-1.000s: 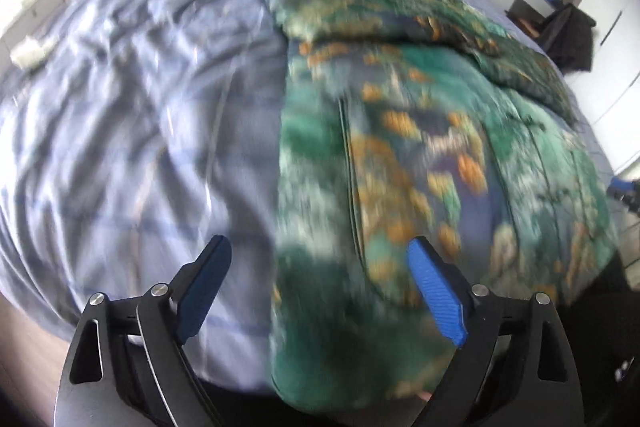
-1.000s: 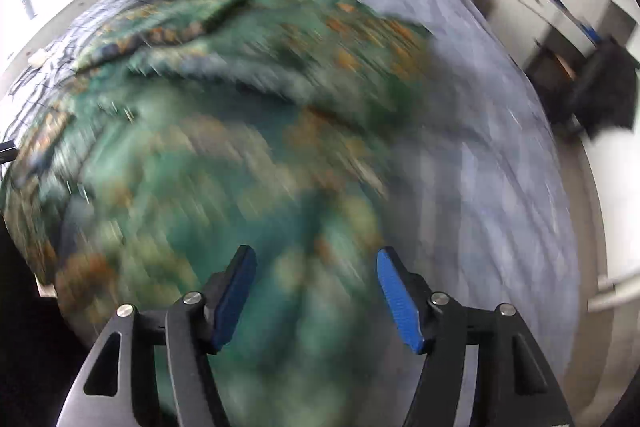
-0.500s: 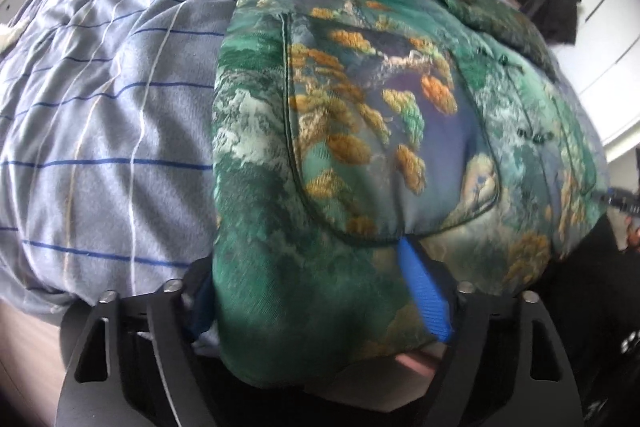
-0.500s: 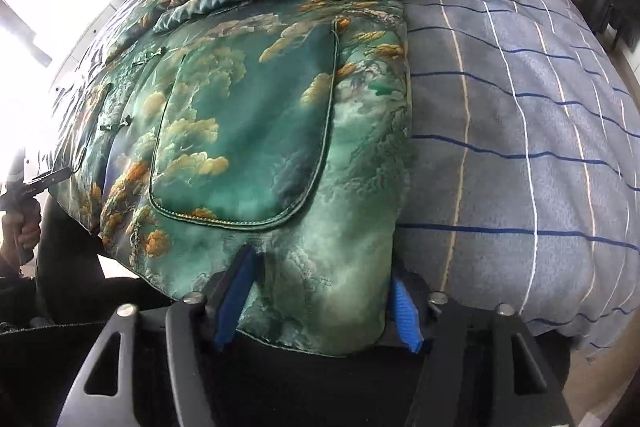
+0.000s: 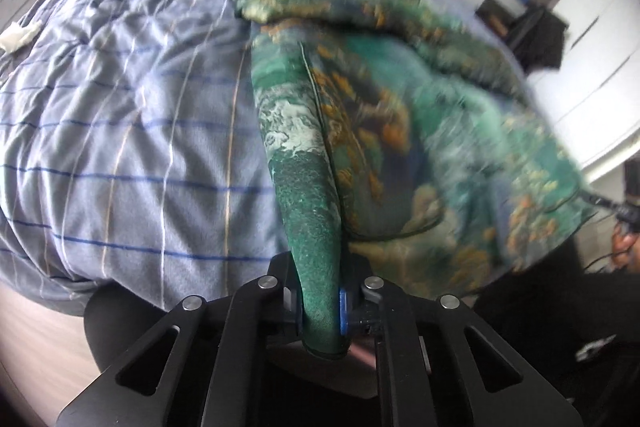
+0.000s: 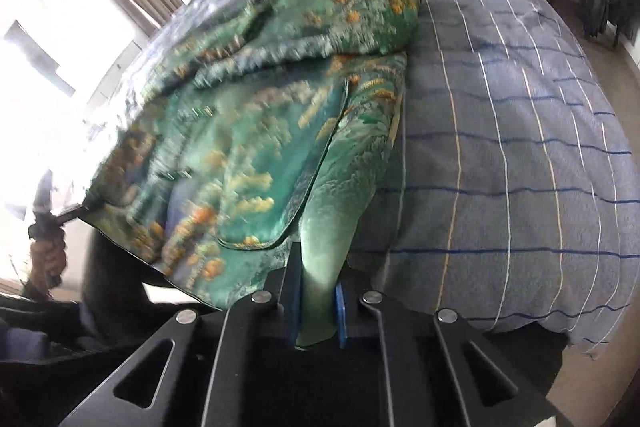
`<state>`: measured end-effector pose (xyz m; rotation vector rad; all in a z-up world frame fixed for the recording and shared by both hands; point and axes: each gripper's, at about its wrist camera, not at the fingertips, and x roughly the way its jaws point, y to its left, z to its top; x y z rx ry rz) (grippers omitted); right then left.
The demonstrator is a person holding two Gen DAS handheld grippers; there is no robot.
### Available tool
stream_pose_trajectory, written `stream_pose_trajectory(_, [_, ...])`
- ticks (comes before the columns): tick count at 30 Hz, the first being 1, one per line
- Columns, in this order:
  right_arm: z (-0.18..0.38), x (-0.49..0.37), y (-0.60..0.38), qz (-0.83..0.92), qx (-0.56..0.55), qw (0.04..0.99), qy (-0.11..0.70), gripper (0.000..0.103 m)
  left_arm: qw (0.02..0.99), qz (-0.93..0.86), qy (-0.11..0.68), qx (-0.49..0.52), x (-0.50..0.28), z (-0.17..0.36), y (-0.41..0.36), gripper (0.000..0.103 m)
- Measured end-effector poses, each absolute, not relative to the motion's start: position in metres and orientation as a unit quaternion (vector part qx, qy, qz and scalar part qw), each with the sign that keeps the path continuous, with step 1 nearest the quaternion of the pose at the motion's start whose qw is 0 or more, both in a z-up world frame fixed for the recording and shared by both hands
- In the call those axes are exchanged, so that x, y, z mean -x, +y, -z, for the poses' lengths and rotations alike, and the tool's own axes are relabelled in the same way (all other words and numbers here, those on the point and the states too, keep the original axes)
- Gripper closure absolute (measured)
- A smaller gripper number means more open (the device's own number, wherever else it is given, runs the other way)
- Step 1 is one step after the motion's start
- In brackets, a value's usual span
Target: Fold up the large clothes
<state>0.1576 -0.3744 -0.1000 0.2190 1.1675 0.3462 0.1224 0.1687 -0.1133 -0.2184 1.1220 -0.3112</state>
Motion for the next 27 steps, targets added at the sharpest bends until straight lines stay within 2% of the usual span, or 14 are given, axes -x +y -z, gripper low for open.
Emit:
stream_pose_trajectory(7, [0.045,-0.195,-0.389,-0.2,-0.161,0.842,0.474,0.091,0.853,0.173,0.45,0.201,-0.17,0.049,0.186,0.094])
stream_pose_trajectory(14, [0.013,-0.291,-0.399,-0.175,-0.189,0.877,0.406,0.091,0.866,0.152,0.411,0.239,-0.282,0.024,0.188,0.094])
stream_pose_trajectory(21, [0.056,-0.407,-0.413,-0.12,-0.239,0.873,0.409,0.091,0.856,0.096,0.446,0.242,-0.39,0.064,0.172,0.094])
stream_pose_trajectory(27, [0.115,-0.469,-0.411,-0.085,-0.258,0.85,0.451,0.091,0.841,0.069,0.485,0.227,-0.434,0.107,0.164,0.093])
